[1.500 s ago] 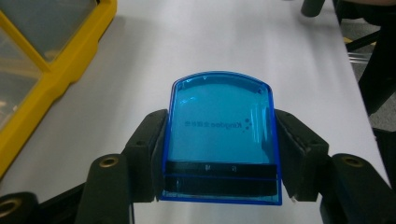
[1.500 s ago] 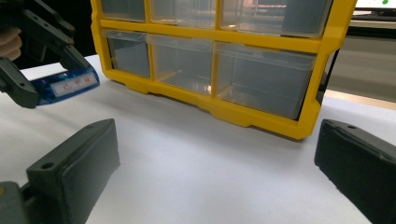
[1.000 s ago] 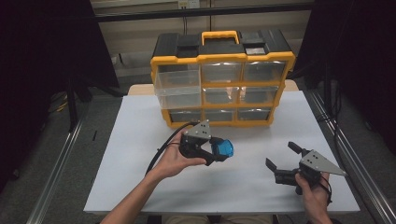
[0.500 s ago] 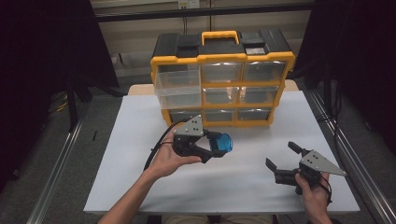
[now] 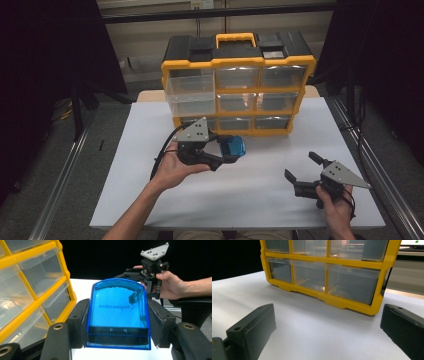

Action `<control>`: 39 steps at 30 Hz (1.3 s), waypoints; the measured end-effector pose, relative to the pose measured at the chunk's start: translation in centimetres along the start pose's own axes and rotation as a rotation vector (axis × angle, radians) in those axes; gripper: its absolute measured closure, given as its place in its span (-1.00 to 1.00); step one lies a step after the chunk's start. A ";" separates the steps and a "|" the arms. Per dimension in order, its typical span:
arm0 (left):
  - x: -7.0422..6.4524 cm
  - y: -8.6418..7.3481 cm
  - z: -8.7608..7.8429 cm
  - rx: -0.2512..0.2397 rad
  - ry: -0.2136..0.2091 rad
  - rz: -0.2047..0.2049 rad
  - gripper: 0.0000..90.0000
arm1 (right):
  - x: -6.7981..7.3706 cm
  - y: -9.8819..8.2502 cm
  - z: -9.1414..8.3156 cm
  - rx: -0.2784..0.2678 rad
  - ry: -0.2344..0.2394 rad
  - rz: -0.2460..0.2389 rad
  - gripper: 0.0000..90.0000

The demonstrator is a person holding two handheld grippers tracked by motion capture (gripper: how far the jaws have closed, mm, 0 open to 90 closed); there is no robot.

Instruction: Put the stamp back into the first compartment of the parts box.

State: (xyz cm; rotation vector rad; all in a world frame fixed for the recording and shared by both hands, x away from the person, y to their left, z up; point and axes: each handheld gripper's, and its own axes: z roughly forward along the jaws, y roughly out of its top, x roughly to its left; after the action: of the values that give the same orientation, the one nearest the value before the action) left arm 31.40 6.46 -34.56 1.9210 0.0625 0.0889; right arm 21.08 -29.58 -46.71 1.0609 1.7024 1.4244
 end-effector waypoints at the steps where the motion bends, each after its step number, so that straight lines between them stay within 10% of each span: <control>1: 0.1 0.1 -0.2 0.001 -0.003 0.004 -0.08 | 0.0 0.0 0.0 0.000 0.000 0.000 -1.00; 39: 0.3 3.4 -5.7 -0.100 0.080 -0.010 -0.08 | -0.1 0.0 0.1 -0.007 -0.001 0.012 -1.00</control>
State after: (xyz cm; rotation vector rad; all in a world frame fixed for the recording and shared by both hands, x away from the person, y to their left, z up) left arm 31.21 10.60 -29.41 1.8165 0.1197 0.1596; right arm 21.19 -29.67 -46.74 1.0695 1.6914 1.4366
